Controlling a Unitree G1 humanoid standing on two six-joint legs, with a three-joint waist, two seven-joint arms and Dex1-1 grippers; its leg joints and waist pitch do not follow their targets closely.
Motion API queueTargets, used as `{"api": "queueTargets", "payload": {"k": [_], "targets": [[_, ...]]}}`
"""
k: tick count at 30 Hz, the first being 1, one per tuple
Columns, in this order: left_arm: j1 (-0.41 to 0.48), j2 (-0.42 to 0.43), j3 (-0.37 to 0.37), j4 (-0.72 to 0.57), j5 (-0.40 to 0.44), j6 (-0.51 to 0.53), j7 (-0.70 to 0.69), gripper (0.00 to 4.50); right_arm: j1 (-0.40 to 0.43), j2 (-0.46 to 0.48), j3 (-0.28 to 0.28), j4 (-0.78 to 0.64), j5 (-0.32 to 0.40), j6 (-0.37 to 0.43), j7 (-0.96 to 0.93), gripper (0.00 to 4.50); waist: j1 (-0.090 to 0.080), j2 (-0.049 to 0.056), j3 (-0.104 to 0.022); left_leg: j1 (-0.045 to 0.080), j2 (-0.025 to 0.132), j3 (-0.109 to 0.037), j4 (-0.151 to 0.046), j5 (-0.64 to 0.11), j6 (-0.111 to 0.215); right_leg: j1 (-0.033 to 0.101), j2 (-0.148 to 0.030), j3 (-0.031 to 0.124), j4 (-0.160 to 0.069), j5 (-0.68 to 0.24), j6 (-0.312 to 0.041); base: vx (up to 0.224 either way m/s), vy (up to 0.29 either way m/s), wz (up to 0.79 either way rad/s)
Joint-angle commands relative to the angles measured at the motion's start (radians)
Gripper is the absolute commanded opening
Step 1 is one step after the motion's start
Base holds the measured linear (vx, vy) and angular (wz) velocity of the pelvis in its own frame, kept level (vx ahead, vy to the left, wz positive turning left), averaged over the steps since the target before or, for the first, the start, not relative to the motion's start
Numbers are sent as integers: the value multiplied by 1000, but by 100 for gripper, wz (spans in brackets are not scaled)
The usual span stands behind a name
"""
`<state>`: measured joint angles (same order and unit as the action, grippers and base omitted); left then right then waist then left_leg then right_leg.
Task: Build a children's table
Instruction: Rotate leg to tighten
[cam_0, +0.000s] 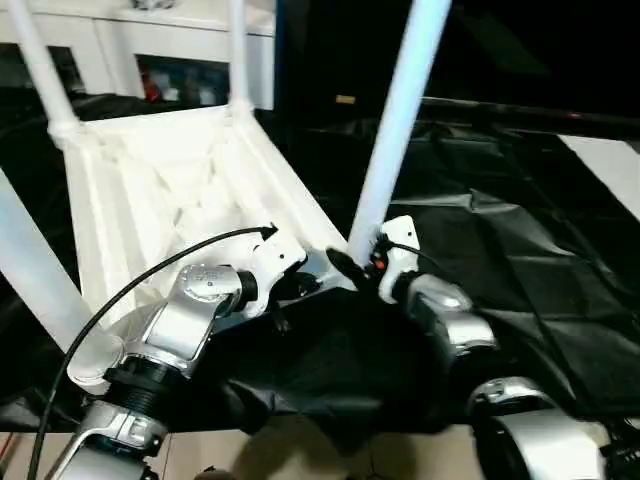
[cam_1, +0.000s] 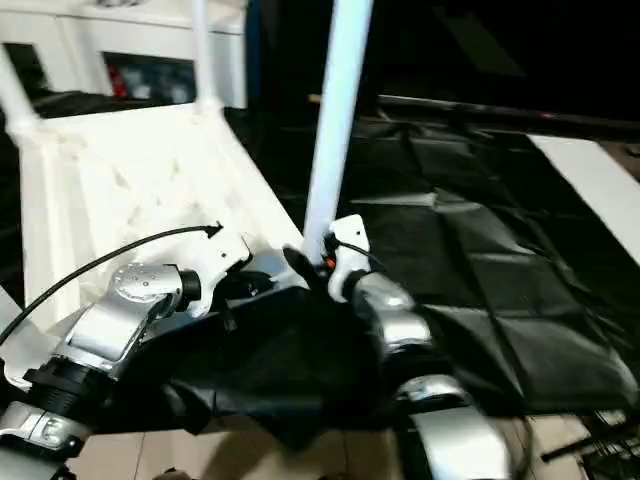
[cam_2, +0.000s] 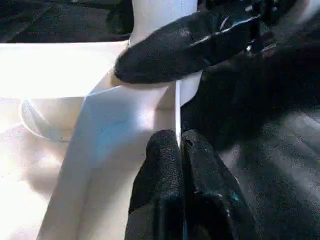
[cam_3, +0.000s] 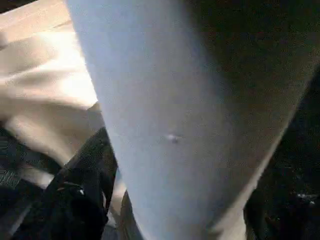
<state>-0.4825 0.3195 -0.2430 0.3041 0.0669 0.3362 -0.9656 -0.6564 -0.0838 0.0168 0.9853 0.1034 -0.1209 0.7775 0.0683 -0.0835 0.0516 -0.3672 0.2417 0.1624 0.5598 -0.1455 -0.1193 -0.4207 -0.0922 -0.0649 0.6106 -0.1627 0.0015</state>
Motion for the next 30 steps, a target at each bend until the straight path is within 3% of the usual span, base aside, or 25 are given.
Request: {"api": "queueTargets", "payload": {"k": [1,6,11,16,18,20,25,30], "targets": [[-12,-28,-37,-35,-73,-61,-70,0,21,11,63,-17,-12,7,125,346,6,15,-69,4,-15,23,-56,-301,28,52,-25,30,-68,-212,-201,0,0,0],[-27,22,-31,-5,-88,-79,-147,0,47,-74,96,-74,13,39,376,346,20,17,-68,7,-14,26,-56,-270,38,54,-22,30,-60,-154,-227,0,0,0],[-49,50,-17,60,-94,-125,-209,0,73,-125,134,-121,28,85,540,346,28,15,-60,16,-12,26,-59,-356,24,47,-26,31,-76,-292,-202,0,0,0],[-64,74,-23,110,-89,-155,-244,0,97,-145,167,-173,37,159,646,313,40,13,-59,12,-11,23,-62,-366,11,48,-30,29,-80,-369,-170,0,0,0],[-65,76,-23,112,-90,-156,-247,0,99,-144,168,-178,37,164,649,308,41,13,-59,15,-10,23,-62,-373,5,44,-31,30,-82,-385,-167,0,0,0],[-66,77,-21,117,-91,-159,-255,0,104,-143,172,-188,34,171,652,275,41,12,-58,15,-11,21,-62,-384,1,43,-32,29,-84,-409,-161,0,0,0],[-69,74,-17,129,-82,-173,-240,0,106,-129,156,-190,32,169,606,259,41,11,-60,13,-11,20,-63,-375,-1,44,-32,29,-84,-406,-157,0,0,0],[-64,39,6,98,-77,-148,-135,0,74,-61,75,-103,18,139,323,253,34,12,-58,15,-12,18,-64,-394,-19,37,-35,29,-85,-443,-149,0,0,0]]}}
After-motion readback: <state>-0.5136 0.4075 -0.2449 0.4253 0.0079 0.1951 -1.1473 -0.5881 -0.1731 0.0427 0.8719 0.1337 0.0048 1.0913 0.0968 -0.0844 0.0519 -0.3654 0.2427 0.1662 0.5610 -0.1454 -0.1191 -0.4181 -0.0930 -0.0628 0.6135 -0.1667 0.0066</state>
